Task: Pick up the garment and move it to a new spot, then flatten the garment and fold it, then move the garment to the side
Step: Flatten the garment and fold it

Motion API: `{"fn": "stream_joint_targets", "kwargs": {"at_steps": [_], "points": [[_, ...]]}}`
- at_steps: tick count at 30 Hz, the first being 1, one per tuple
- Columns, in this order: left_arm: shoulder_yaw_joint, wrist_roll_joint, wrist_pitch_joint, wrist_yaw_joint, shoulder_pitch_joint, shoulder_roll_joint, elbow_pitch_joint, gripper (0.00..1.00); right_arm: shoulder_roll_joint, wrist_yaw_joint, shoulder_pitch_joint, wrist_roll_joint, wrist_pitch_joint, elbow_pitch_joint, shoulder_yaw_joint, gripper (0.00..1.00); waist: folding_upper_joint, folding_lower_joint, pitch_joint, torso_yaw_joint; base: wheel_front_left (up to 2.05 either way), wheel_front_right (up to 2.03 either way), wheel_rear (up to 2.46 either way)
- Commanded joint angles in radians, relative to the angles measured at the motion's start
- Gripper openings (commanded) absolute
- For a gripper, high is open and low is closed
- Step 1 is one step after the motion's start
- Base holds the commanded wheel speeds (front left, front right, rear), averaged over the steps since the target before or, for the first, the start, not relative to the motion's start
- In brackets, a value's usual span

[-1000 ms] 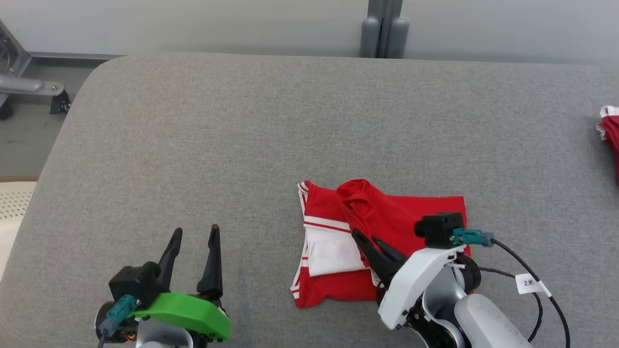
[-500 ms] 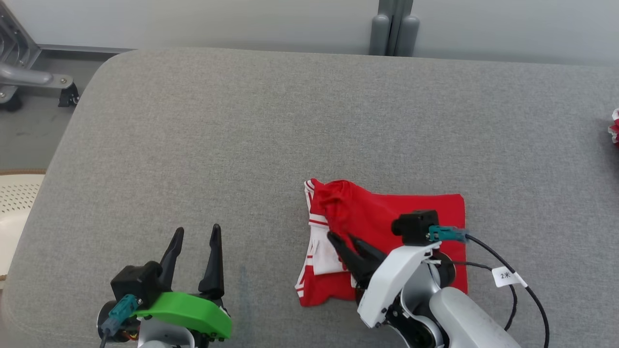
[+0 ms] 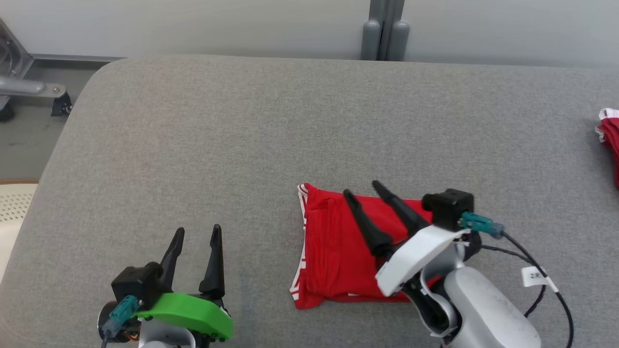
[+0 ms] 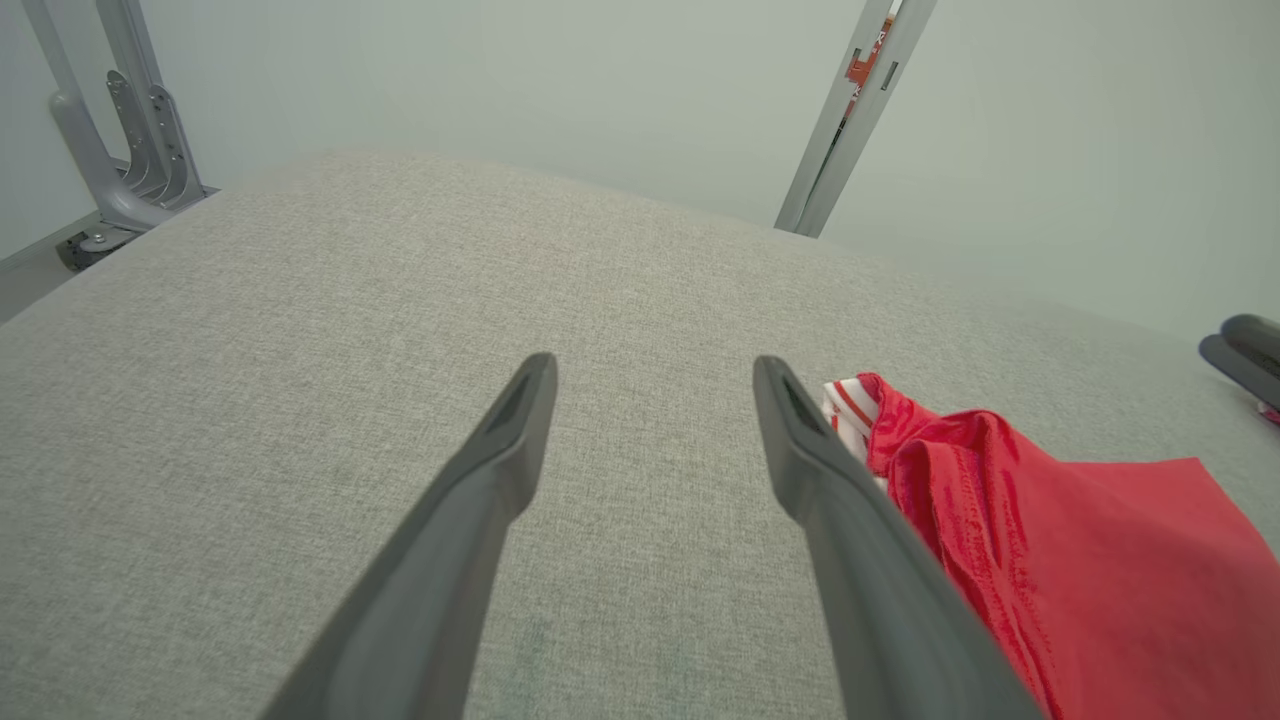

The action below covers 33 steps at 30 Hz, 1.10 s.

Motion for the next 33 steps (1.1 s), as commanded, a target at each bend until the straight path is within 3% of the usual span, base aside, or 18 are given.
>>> {"fn": "stream_joint_targets", "kwargs": {"at_steps": [1, 9, 16, 33], "points": [[-0.001, 0.002, -0.007, 0.003, -0.009, -0.003, 0.001, 1.0, -0.01, 0.0, 0.018, -0.039, -0.023, -0.004, -0.039, 1.0, 0.0, 0.0, -0.006, -0.012, 0.0, 0.0, 0.0], [-0.006, 0.019, -0.04, -0.009, -0.03, -0.035, 0.025, 1.0, -0.016, 0.0, 0.107, -0.194, -0.062, -0.051, -0.249, 1.0, 0.0, 0.0, -0.011, -0.067, 0.0, 0.0, 0.0], [0.017, 0.049, -0.06, -0.023, -0.024, -0.068, 0.067, 1.0, -0.006, 0.0, 0.186, -0.276, -0.085, -0.104, -0.372, 1.0, 0.0, 0.0, -0.015, -0.116, 0.0, 0.0, 0.0], [0.189, 0.182, -0.061, -0.101, 0.05, -0.148, 0.08, 1.0, 0.006, 0.0, 0.258, -0.308, -0.134, -0.112, -0.406, 1.0, 0.0, 0.0, -0.041, -0.138, 0.0, 0.0, 0.0]]}}
